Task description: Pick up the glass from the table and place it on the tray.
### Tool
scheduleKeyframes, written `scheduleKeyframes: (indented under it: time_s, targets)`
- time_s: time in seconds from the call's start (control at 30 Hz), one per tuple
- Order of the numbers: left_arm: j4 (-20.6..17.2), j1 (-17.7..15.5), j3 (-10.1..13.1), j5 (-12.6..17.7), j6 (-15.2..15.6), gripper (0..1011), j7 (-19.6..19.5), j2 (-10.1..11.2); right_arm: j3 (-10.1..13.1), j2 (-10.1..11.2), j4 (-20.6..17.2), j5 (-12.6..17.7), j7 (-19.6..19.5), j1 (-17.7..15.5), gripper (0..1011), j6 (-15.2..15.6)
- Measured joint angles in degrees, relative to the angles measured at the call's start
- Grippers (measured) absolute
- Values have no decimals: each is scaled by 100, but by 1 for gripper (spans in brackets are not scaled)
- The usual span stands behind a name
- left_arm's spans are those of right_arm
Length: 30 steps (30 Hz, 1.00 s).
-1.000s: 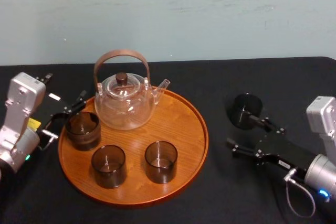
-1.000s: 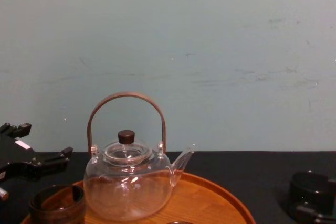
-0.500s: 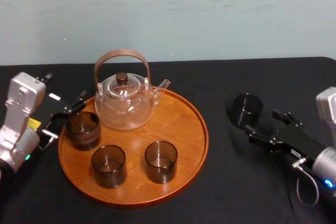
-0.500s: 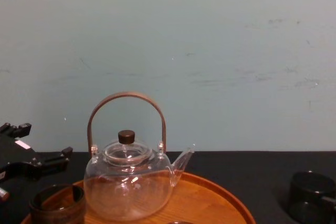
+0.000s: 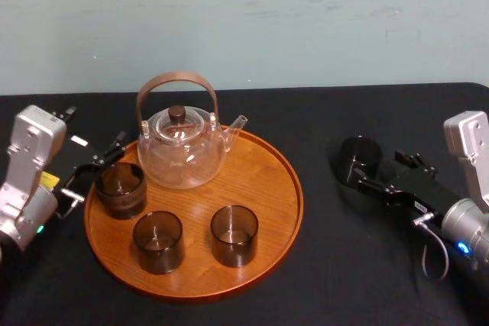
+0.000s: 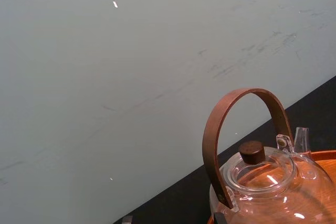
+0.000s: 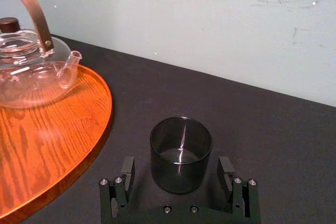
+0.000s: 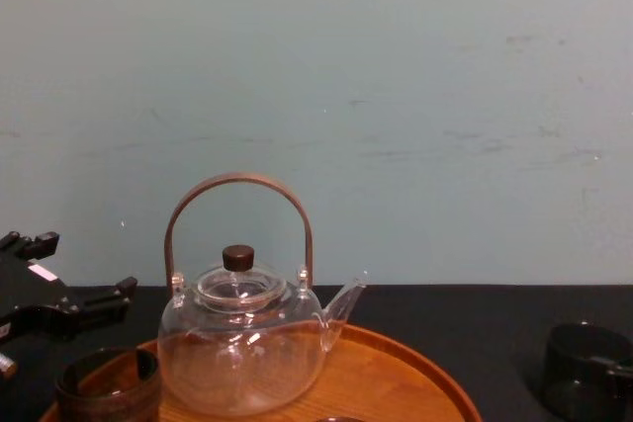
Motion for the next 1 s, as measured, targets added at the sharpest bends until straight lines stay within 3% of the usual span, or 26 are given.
scheduleKeyframes:
  time_s: [0.43,1.0]
  targets:
    - [0,0,0,0,0,1001,0,0,-66,-291,481,-134,103,452,1003,288]
    - [0,0,0,0,0,1001,0,0,-168,-533,983,-321,138,911,1003,356]
